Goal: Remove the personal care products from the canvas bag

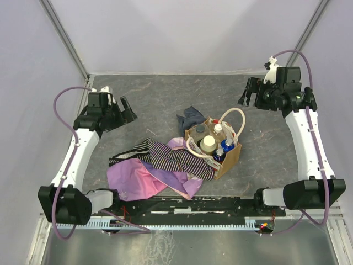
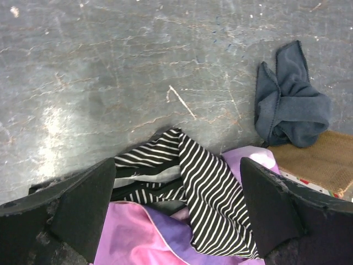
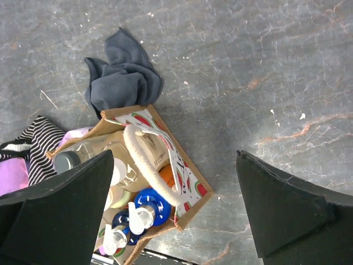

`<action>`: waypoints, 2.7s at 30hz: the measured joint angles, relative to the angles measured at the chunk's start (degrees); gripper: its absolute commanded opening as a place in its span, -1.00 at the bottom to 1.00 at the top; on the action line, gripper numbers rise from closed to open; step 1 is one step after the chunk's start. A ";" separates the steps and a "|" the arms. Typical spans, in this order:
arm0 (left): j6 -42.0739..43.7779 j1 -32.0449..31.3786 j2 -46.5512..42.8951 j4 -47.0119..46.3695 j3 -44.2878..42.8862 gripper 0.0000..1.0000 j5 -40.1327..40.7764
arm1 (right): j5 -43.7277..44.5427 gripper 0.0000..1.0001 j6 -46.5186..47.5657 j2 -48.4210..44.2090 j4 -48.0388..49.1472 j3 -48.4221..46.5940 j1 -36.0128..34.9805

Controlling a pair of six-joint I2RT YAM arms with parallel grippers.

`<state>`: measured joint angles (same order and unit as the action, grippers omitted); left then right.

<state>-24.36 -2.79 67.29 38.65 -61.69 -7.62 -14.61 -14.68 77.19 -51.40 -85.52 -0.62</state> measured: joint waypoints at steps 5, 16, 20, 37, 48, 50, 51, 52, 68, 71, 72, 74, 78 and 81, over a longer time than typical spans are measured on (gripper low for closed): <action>0.00 -4.07 2.80 0.68 -3.65 0.98 1.36 | 1.36 1.00 0.85 0.70 -3.13 -6.71 -0.98; -0.04 -7.37 7.32 2.95 -9.03 0.99 3.02 | 13.94 1.00 -1.86 2.08 -5.90 -11.85 -12.09; -0.07 -7.37 7.56 3.30 -8.92 0.99 2.51 | 13.92 1.00 -3.26 -0.59 -7.98 -10.97 -15.34; -1.95 -8.63 4.61 2.71 -3.04 0.98 -1.75 | 6.40 1.00 -7.37 -10.51 -14.14 -2.73 -38.73; -7.58 -20.31 4.02 1.29 0.22 0.81 0.85 | 18.18 1.00 -6.21 11.06 -14.40 -21.53 -52.35; -9.51 -24.24 3.89 1.38 2.25 0.88 2.27 | 19.10 0.99 -5.03 17.64 -16.28 -31.32 -50.07; -10.32 -25.73 3.89 1.64 2.97 0.91 3.04 | 19.43 1.00 -4.44 21.57 -16.74 -36.74 -48.46; -11.54 -28.24 3.89 2.03 4.00 0.93 4.42 | 19.61 1.00 -3.74 25.68 -17.40 -42.16 -46.66; -22.12 -37.51 -1.40 5.57 12.72 0.96 10.10 | 10.60 1.00 2.12 59.49 -24.94 -61.88 -31.43; -23.80 -41.09 1.49 4.00 12.57 0.97 10.12 | 9.88 1.00 2.34 61.16 -24.96 -62.99 -32.02; -24.06 -42.10 2.58 3.72 12.44 0.98 10.12 | 9.92 1.00 2.36 61.79 -25.18 -63.58 -32.26; -24.55 -44.72 6.12 3.34 11.67 0.99 10.36 | 10.16 1.00 2.43 63.14 -25.81 -64.39 -32.61; -25.14 -47.54 12.41 2.95 10.25 0.98 10.67 | 10.95 1.00 2.95 66.31 -27.08 -64.41 -33.05; -25.62 -47.82 14.64 3.04 9.86 0.98 11.23 | 11.67 0.99 3.67 69.24 -27.91 -64.48 -33.16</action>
<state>-49.98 -50.61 81.93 41.69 -51.83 3.62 -2.94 -11.00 146.43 -79.31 -149.99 -33.78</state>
